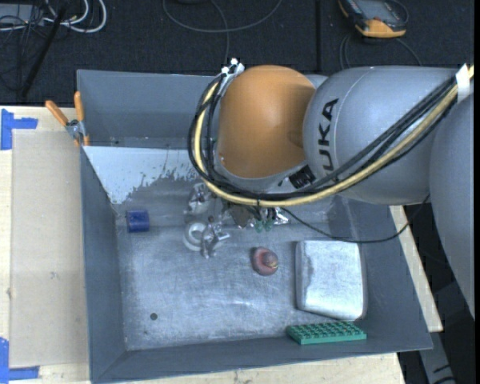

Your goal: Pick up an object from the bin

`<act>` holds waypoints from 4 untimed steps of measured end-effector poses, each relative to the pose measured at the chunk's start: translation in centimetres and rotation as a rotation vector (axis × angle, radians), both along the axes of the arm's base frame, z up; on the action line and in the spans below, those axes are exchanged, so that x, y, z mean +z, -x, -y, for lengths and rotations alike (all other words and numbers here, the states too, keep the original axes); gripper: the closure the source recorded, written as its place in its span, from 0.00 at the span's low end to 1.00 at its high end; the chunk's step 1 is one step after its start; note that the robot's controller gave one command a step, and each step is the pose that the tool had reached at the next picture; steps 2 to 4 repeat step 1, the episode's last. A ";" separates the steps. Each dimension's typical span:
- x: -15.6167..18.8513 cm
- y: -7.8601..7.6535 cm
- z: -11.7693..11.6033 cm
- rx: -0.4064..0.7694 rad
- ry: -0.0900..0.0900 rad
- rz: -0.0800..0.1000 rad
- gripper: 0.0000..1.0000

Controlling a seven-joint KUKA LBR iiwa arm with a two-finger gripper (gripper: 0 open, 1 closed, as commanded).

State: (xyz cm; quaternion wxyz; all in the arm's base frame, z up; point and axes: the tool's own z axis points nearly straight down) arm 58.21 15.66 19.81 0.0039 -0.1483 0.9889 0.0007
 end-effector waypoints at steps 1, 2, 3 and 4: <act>13.3 -0.8 7.9 0.353 0.005 0.001 1.00; 13.3 -0.8 7.9 0.353 0.005 0.001 1.00; 13.3 -0.8 7.9 0.353 0.005 0.001 1.00; 13.3 -0.8 7.9 0.353 0.005 0.001 1.00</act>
Offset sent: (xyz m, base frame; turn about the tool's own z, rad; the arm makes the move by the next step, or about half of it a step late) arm 0.0066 -0.0781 0.1307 -0.3575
